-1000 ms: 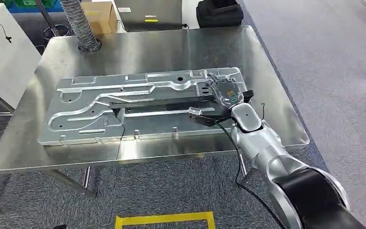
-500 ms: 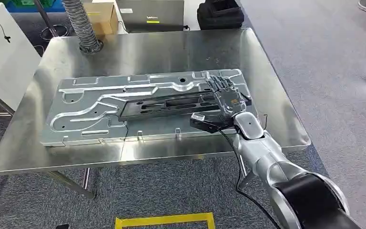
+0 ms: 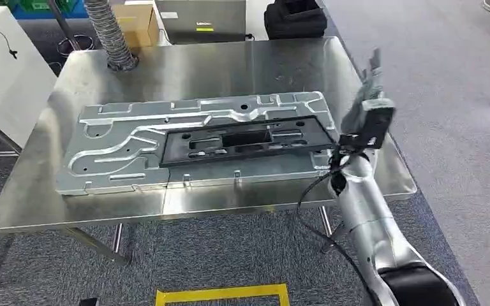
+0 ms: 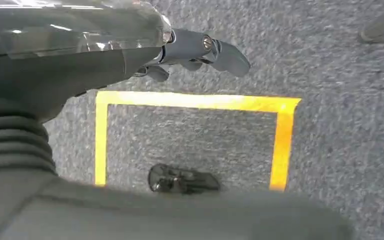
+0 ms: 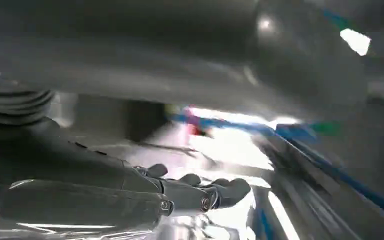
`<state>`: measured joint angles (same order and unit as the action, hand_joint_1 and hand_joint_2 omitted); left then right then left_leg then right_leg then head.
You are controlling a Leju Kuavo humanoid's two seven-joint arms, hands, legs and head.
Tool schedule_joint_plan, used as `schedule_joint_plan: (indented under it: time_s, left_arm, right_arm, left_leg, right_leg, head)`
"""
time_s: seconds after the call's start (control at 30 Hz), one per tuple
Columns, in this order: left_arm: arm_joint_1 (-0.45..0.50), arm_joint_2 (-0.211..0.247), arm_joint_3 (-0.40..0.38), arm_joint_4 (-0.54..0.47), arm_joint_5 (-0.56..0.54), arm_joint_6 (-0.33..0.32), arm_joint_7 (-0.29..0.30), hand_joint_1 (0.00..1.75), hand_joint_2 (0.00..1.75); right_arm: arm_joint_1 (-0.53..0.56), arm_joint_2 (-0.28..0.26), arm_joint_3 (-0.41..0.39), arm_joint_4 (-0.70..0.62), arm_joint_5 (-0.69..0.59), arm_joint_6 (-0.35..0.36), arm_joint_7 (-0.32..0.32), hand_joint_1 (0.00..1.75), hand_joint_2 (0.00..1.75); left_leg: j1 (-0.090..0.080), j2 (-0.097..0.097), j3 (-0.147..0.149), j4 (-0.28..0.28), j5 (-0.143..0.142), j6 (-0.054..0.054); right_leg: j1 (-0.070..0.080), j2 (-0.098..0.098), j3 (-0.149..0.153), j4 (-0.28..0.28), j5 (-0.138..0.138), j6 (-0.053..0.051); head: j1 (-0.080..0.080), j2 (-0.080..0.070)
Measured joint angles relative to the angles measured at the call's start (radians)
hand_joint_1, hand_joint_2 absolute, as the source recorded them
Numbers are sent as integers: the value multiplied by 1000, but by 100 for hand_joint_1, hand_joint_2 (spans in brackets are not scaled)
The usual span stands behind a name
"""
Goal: Take the parts from the cabinet and place them on the table.
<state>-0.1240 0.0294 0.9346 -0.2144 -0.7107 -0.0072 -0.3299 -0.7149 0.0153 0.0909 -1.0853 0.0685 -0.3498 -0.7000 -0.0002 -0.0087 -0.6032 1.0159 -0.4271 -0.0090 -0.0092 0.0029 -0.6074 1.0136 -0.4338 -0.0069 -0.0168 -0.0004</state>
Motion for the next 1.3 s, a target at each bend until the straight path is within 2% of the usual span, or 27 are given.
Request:
schedule_joint_plan:
  time_s: [0.07,0.13,0.17,0.2,0.23,0.27,0.33,0.37,0.4,0.53,0.57,0.67,0.7,0.73,0.77,0.83,0.87,0.9,1.0,1.03,1.07,1.1,1.17,1.2,1.23,1.27,1.3]
  left_arm:
    - [12,0,10,0,9,0,-7,0,0]
    - [20,0,21,0,24,0,-15,0,0]
    - [24,0,28,0,30,-3,-21,0,0]
    - [33,-1,35,0,34,-6,-26,0,0]
    - [41,-1,40,0,37,-9,-28,0,0]
    - [46,-1,43,0,38,-11,-30,0,0]
    - [45,0,47,0,39,-13,-34,0,0]
    - [43,-1,49,0,40,-13,-35,0,0]
    - [42,-1,52,0,42,-14,-37,0,0]
    - [46,-6,73,0,69,-21,-50,0,0]
    - [47,-11,83,0,74,-30,-60,0,0]
    - [50,-15,99,0,80,-36,-75,0,0]
    - [50,-16,105,0,77,-36,-76,0,0]
    - [52,-19,111,0,76,-36,-76,0,0]
    - [54,-21,116,0,72,-37,-76,0,0]
    - [55,-24,122,0,66,-42,-75,0,0]
    - [54,-26,126,0,63,-44,-75,0,0]
    - [53,-26,130,0,59,-46,-75,0,0]
    - [54,-27,136,0,56,-50,-75,0,0]
    - [57,-29,136,0,54,-51,-77,0,0]
    - [59,-30,136,0,48,-53,-81,0,0]
    - [60,-32,137,0,47,-53,-85,0,0]
    - [60,-34,137,0,47,-53,-90,0,0]
    - [62,-34,138,0,47,-53,-90,0,0]
    - [64,-35,138,0,47,-53,-90,0,0]
    - [64,-35,138,0,47,-53,-90,0,0]
    - [64,-36,138,0,47,-53,-90,0,0]
  right_arm:
    - [46,-17,-21,-201,56,-16,-5,0,0]
    - [87,-27,-33,-346,124,-63,-3,0,0]
    - [115,-34,-41,-417,153,-81,-4,0,0]
    - [136,-37,-50,-478,174,-91,-4,0,0]
    - [151,-40,-56,-520,182,-95,-4,0,0]
    - [163,-43,-61,-561,186,-97,-3,0,0]
    - [176,-48,-70,-617,192,-100,-3,0,0]
    - [179,-49,-72,-640,207,-111,-3,0,0]
    - [185,-55,-75,-659,234,-138,-3,0,0]
    - [304,-87,-111,-732,398,-274,-1,0,0]
    - [364,-102,-149,-755,435,-299,0,0,0]
    - [513,-111,-228,-766,500,-336,1,0,0]
    - [576,-111,-253,-768,507,-340,1,0,0]
    - [632,-111,-278,-770,504,-342,1,0,0]
    - [679,-109,-305,-772,498,-344,1,0,0]
    - [749,-103,-348,-772,497,-347,3,0,0]
    - [778,-97,-366,-772,501,-348,3,0,0]
    - [801,-90,-378,-773,508,-348,3,0,0]
    - [861,-64,-413,-770,524,-348,18,0,0]
    - [870,-52,-426,-753,533,-344,14,0,0]
    - [871,-31,-450,-705,553,-333,10,0,0]
    - [875,-14,-474,-661,569,-327,8,0,0]
    - [899,16,-512,-598,575,-333,8,0,0]
    - [906,20,-516,-580,575,-336,8,0,0]
    - [909,26,-521,-556,575,-339,7,0,0]
    - [911,31,-527,-540,575,-340,6,0,0]
    - [914,36,-532,-526,575,-341,6,0,0]
  left_leg:
    - [5,4,-18,52,-44,-10]
    - [10,4,-85,210,-128,-21]
    - [12,4,-119,283,-156,-25]
    - [14,4,-136,319,-159,-26]
    - [15,4,-125,299,-138,-27]
    - [16,4,-91,231,-97,-27]
    - [18,5,9,40,-13,-23]
    - [15,4,29,3,-32,-16]
    - [11,2,29,-1,-24,-4]
    - [17,-2,34,-12,-16,19]
    - [19,-2,38,-19,-12,27]
    - [17,0,32,-18,-7,33]
    - [17,-1,28,-17,-6,34]
    - [16,-1,25,-15,-6,34]
    - [16,-1,23,-13,-5,34]
    - [16,-1,19,-8,-6,33]
    - [16,-1,18,-4,-6,28]
    - [8,0,15,1,-8,21]
    - [10,0,16,-4,2,4]
    - [8,0,15,-4,5,-3]
    - [13,2,9,14,-21,-6]
    - [12,2,-8,61,-72,-9]
    - [12,3,-62,215,-176,-17]
    - [12,3,-79,279,-209,-19]
    - [12,3,-75,305,-217,-18]
    - [12,3,-42,274,-204,-16]
    - [12,3,16,195,-176,-11]
  right_leg:
    - [-3,-3,7,-8,3,-11]
    - [-2,-3,9,-8,1,-14]
    - [-1,-3,9,-7,-1,-15]
    - [0,-3,9,-7,-1,-15]
    - [0,-1,10,-7,-1,-14]
    - [-1,1,11,-6,-2,-12]
    - [-2,3,15,-2,-7,-6]
    - [2,3,13,1,-9,0]
    - [5,5,10,2,-8,6]
    - [7,0,24,-11,-7,30]
    - [3,1,18,15,-31,35]
    - [2,1,-89,238,-156,44]
    - [2,1,-116,299,-178,45]
    - [1,1,-118,307,-171,45]
    - [1,1,-93,265,-144,43]
    - [1,0,5,93,-69,38]
    - [1,-1,59,5,-48,33]
    - [8,-1,58,-5,-43,29]
    - [9,2,51,-1,-35,14]
    - [4,1,48,-9,-26,3]
    - [2,-3,46,-14,-17,-6]
    - [2,-4,38,-15,-11,-13]
    - [6,-8,18,-14,2,-16]
    - [7,-9,5,-13,11,-16]
    - [8,-9,-8,-12,20,-16]
    - [9,-8,-19,-12,30,-15]
    - [11,-7,-30,-12,39,-14]
  head:
    - [0,0]
    - [0,0]
    - [0,0]
    - [0,0]
    - [0,0]
    - [0,0]
    - [0,0]
    - [0,0]
    - [0,0]
    - [0,0]
    - [0,0]
    - [0,0]
    - [0,0]
    - [0,0]
    - [0,0]
    - [0,0]
    - [0,0]
    - [0,0]
    - [0,0]
    - [0,0]
    - [0,0]
    - [0,0]
    - [0,0]
    - [0,0]
    - [0,0]
    - [0,0]
    - [0,0]
